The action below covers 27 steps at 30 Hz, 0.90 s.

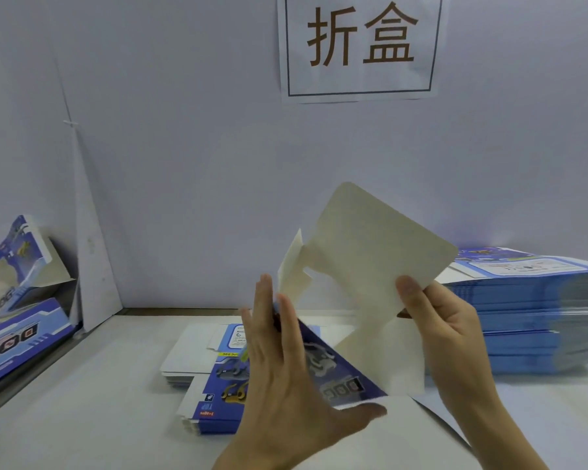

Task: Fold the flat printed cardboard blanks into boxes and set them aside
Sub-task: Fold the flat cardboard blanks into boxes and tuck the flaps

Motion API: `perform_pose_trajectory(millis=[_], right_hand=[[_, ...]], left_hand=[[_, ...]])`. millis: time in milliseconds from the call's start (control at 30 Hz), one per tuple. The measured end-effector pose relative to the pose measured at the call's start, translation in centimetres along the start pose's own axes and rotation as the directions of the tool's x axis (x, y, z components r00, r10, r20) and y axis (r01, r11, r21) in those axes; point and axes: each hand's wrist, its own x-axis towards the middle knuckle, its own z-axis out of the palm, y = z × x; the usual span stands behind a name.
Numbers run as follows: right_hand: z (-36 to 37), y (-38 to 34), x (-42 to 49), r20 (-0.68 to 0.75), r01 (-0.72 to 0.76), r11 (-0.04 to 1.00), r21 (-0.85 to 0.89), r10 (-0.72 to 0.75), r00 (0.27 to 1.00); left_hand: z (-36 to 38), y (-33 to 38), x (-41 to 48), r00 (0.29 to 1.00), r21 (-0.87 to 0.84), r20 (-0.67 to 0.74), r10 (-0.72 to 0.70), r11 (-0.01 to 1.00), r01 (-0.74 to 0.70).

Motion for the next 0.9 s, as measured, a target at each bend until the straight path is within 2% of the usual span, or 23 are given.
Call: perform_pose_trajectory(millis=[100, 267, 333, 367, 433, 467, 500, 533, 600, 667, 767, 900], right_hand=[[0.1, 0.0, -0.2, 0.047, -0.022, 0.998, 0.064, 0.019, 0.999], [-0.3, -0.2, 0.3, -0.039, -0.205, 0.963, 0.174, 0.215, 0.976], [-0.4, 0.2, 0.4, 0.004, -0.427, 0.861, 0.276, 0.443, 0.897], [-0.2, 0.4, 0.3, 0.062, -0.566, 0.762, 0.313, 0.579, 0.813], [0.2, 1.0, 0.0, 0.150, -0.724, 0.590, 0.357, 0.729, 0.668], [0.3, 1.4, 0.0, 0.137, -0.737, 0.569, 0.364, 0.750, 0.647], [0.2, 1.8, 0.1, 0.088, -0.711, 0.604, 0.360, 0.737, 0.670], [0.0, 2.1, 0.2, 0.014, -0.643, 0.683, 0.345, 0.682, 0.732], [-0.6, 2.3, 0.5, -0.122, -0.421, 0.865, 0.274, 0.465, 0.877], [-1.0, 1.9, 0.6, -0.178, -0.198, 0.968, 0.155, 0.224, 0.958], [-1.2, 2.0, 0.6, -0.201, 0.003, 1.000, -0.019, -0.007, 0.980], [-0.9, 2.3, 0.2, -0.200, 0.174, 0.966, -0.193, -0.212, 0.956]], left_hand=[[1.1, -0.6, -0.2, 0.997, 0.018, -0.067, 0.025, 1.000, -0.024], [1.4, -3.0, 0.3, 0.925, -0.066, -0.310, 0.220, 0.966, -0.251], [0.8, -2.9, 0.9, 0.900, -0.084, -0.337, 0.276, 0.943, -0.321], [0.5, -2.8, 0.9, 0.889, -0.084, -0.335, 0.312, 0.930, -0.358], [-0.1, -2.8, 0.6, 0.901, -0.091, -0.203, 0.383, 0.909, -0.406], [-0.7, -2.9, 0.6, 0.917, -0.102, -0.096, 0.387, 0.913, -0.396], [-1.3, -2.9, 0.5, 0.933, -0.104, 0.001, 0.360, 0.928, -0.358], [-2.0, -2.9, 0.6, 0.945, -0.106, 0.069, 0.320, 0.944, -0.312], [-2.8, -3.0, 0.9, 0.956, -0.111, 0.115, 0.269, 0.960, -0.257], [-3.3, -3.1, 1.3, 0.966, -0.149, 0.135, 0.222, 0.968, -0.202], [-3.8, -3.1, 1.6, 0.965, -0.212, 0.220, 0.141, 0.973, -0.094], [-4.2, -2.8, 1.5, 0.955, -0.313, 0.286, 0.084, 0.950, 0.011]])
